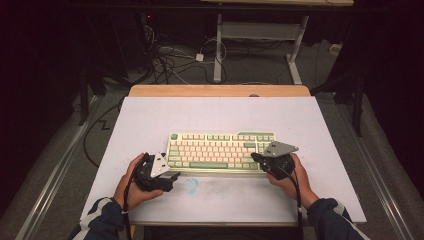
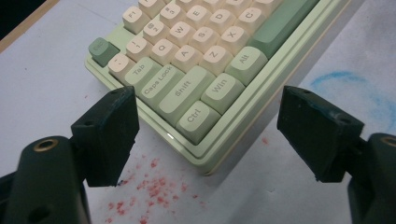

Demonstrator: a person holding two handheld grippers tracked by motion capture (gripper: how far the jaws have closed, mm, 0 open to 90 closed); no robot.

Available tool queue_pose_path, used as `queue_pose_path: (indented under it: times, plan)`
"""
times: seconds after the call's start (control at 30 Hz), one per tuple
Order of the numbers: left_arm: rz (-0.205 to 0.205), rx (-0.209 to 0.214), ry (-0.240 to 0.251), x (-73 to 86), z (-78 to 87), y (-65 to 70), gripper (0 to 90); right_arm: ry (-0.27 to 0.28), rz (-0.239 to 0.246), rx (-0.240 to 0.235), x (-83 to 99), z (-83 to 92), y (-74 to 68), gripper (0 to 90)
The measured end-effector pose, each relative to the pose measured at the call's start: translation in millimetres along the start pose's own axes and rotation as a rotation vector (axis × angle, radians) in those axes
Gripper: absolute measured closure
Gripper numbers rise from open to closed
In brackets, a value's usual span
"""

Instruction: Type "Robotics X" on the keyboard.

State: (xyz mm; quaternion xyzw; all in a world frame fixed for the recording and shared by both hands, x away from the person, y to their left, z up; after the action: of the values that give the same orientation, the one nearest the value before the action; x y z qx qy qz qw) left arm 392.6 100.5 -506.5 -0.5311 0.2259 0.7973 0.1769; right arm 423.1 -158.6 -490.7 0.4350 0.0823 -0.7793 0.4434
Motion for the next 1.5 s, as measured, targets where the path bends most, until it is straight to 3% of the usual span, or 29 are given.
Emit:
queue_pose_path:
  times: [0.37,1.1,1.27,1.5]
  plan:
    - [-0.009,0.003,-0.018,3.8,-1.3,0.9,19.6,-0.041,0.03,-0.04,-4.1,-17.7,-7.0,90.0]
    - [-0.008,0.002,-0.039,6.6,-1.6,1.3,20.0,-0.051,0.023,-0.034,7.4,-16.5,-4.8,90.0]
    - [0.022,0.009,-0.028,0.5,2.3,1.4,28.5,-0.048,0.019,-0.031,8.6,-16.0,-3.6,90.0]
    - [0.048,0.024,-0.033,-6.1,6.4,0.5,54.6,-0.045,0.02,-0.024,9.2,-15.9,-3.8,90.0]
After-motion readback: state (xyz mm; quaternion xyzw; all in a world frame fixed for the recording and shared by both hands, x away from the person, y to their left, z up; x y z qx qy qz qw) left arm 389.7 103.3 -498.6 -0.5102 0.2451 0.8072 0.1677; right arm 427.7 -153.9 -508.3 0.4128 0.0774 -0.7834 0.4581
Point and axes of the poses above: each handheld gripper's, and its own axes: z roughly backward along the jaws, x roughly out of its underside, y roughly to its right, the point moved 8 cm from there along -z, roughly forward along the jaws, and after that the axes turned 4 degrees about z, right-handed, at the moved point
